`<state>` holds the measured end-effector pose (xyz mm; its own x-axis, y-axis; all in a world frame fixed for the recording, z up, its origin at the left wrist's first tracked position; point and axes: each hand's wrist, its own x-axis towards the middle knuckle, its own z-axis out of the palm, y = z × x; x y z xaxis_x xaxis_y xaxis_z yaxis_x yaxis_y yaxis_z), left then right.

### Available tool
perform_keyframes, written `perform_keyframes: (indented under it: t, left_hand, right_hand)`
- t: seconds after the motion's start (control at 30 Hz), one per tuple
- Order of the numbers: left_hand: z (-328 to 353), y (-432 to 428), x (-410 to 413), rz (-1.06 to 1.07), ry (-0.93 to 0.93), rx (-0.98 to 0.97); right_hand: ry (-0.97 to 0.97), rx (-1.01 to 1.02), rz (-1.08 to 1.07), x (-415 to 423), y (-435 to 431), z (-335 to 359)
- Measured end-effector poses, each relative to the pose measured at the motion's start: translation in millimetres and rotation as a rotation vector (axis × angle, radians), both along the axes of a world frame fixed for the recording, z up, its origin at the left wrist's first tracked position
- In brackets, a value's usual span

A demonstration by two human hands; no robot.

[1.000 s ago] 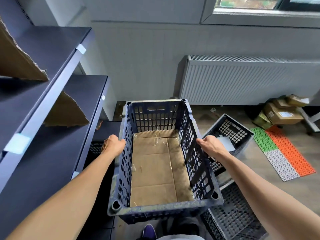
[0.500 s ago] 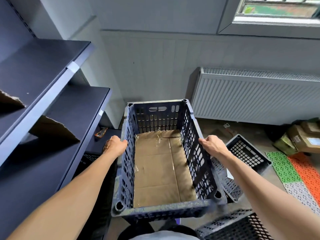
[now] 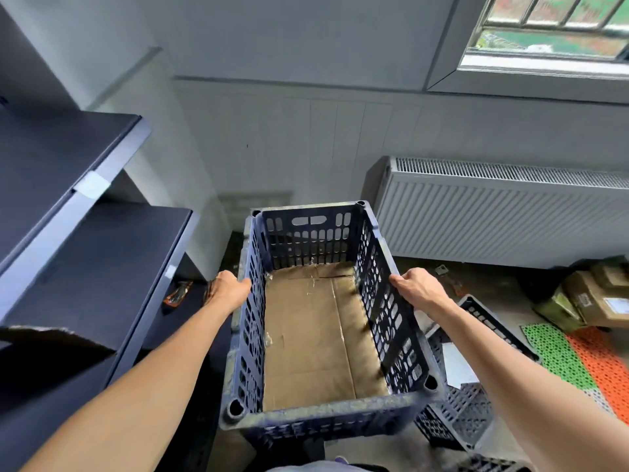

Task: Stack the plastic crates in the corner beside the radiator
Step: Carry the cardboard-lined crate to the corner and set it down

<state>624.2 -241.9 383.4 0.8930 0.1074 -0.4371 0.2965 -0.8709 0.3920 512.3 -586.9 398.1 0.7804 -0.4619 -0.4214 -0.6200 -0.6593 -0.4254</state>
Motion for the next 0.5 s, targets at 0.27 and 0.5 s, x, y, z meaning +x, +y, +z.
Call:
perform_keyframes:
  t: [0.27,0.5]
  left_hand:
    - [-14.4,-4.6,107.4,0.0,0.052,-0.015]
    - [-18.9,5.8,163.6,0.072,0.07,-0.016]
  right_hand:
    - [0.05,-0.025,-0.005,104.5,-3.6,-3.3]
    - [0.086,-0.019,0.065,194.3,-0.6,-9.9]
